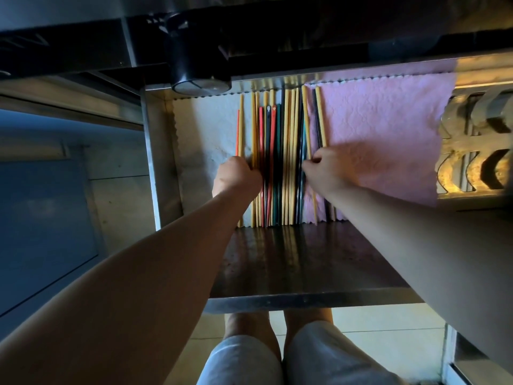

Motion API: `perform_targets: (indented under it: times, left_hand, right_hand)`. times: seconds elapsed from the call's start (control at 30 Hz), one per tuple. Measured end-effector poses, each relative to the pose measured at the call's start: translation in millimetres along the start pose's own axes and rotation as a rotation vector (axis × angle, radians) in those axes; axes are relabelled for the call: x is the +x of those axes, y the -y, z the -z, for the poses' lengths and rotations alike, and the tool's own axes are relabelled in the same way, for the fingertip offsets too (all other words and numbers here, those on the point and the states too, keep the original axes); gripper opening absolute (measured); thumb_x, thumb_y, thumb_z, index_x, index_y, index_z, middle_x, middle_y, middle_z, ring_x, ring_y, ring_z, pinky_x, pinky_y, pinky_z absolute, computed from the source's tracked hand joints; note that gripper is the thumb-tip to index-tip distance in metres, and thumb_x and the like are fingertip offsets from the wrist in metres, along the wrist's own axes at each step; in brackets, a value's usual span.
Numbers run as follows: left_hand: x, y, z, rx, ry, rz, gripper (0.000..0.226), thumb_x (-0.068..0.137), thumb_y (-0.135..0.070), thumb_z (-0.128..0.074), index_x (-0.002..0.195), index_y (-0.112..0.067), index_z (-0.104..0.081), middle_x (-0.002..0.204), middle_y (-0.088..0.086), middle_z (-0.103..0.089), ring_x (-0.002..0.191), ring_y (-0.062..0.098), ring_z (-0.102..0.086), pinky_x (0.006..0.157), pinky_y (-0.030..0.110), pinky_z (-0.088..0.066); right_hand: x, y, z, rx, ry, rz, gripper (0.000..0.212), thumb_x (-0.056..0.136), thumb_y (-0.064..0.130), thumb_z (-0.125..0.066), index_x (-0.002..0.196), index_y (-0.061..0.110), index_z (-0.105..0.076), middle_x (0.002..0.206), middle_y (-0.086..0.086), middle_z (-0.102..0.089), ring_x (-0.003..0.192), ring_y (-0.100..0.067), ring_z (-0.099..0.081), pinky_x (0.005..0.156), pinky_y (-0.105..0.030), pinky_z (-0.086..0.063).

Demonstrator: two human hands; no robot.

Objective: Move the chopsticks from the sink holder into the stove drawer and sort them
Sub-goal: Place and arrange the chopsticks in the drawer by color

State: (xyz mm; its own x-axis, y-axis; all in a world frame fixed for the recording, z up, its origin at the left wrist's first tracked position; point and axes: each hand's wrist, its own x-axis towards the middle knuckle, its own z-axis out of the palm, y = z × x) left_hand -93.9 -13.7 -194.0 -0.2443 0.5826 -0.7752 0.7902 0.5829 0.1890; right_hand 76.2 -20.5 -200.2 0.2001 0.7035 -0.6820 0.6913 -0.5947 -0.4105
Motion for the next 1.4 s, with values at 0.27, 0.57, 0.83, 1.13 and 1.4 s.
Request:
perform_targets:
  times: [0.27, 0.57, 0.83, 1.13, 1.4]
  left_hand:
    - [-9.1, 9.2, -0.3, -0.175, -0.134, 0.017, 0.018, 0.095, -0.022, -0.039, 0.098, -0.011, -0.053, 0.086, 0.005, -0.057, 0.072, 0.023, -0.055, 0.057, 0.029, -0.038]
    - [-4.0, 18.6, -4.4, -0.235, -0.232, 0.073, 0.013, 0.087, -0.023, -0.059, 0.094, -0.012, -0.059, 0.083, 0.002, -0.059, 0.062, 0.010, -0.049, 0.048, 0.024, -0.034]
    - [2.3, 18.7, -6.9, -0.171, -0.253, 0.041, 0.012, 0.084, -0.019, -0.059, 0.092, -0.010, -0.056, 0.090, 0.008, -0.059, 0.073, 0.024, -0.053, 0.061, 0.031, -0.039]
    - [-0.8, 13.4, -6.4, -0.097, -0.235, 0.023, 0.006, 0.081, -0.017, -0.054, 0.085, -0.013, -0.057, 0.081, 0.003, -0.057, 0.064, 0.020, -0.055, 0.058, 0.032, -0.048]
    - [-5.2, 4.7, -7.3, -0.137, -0.186, 0.021, 0.007, 0.081, -0.015, -0.053, 0.082, -0.012, -0.060, 0.071, 0.001, -0.056, 0.059, 0.016, -0.056, 0.052, 0.027, -0.046]
  right_hand:
    - [-8.4, -5.2, 16.9, 0.053, -0.160, -0.062, 0.020, 0.099, 0.014, -0.044, 0.101, 0.002, -0.060, 0.085, -0.012, -0.058, 0.079, -0.020, -0.047, 0.052, -0.024, -0.026]
    - [-1.2, -6.9, 15.2, -0.003, -0.206, -0.134, 0.028, 0.092, 0.026, -0.060, 0.113, 0.008, -0.060, 0.110, -0.012, -0.067, 0.100, -0.027, -0.062, 0.068, -0.018, -0.031]
    - [4.1, -4.8, 11.3, -0.100, -0.211, -0.113, 0.023, 0.088, 0.025, -0.062, 0.103, 0.007, -0.064, 0.095, -0.009, -0.066, 0.081, -0.022, -0.056, 0.068, -0.024, -0.034]
    - [0.7, -6.0, 14.4, -0.223, -0.182, -0.038, 0.027, 0.088, 0.024, -0.059, 0.110, 0.008, -0.056, 0.099, -0.012, -0.066, 0.090, -0.030, -0.062, 0.067, -0.027, -0.036]
    - [2.9, -10.4, 20.9, -0.058, -0.209, -0.111, 0.013, 0.084, 0.022, -0.056, 0.083, 0.011, -0.062, 0.073, -0.005, -0.053, 0.073, -0.028, -0.051, 0.066, -0.026, -0.035]
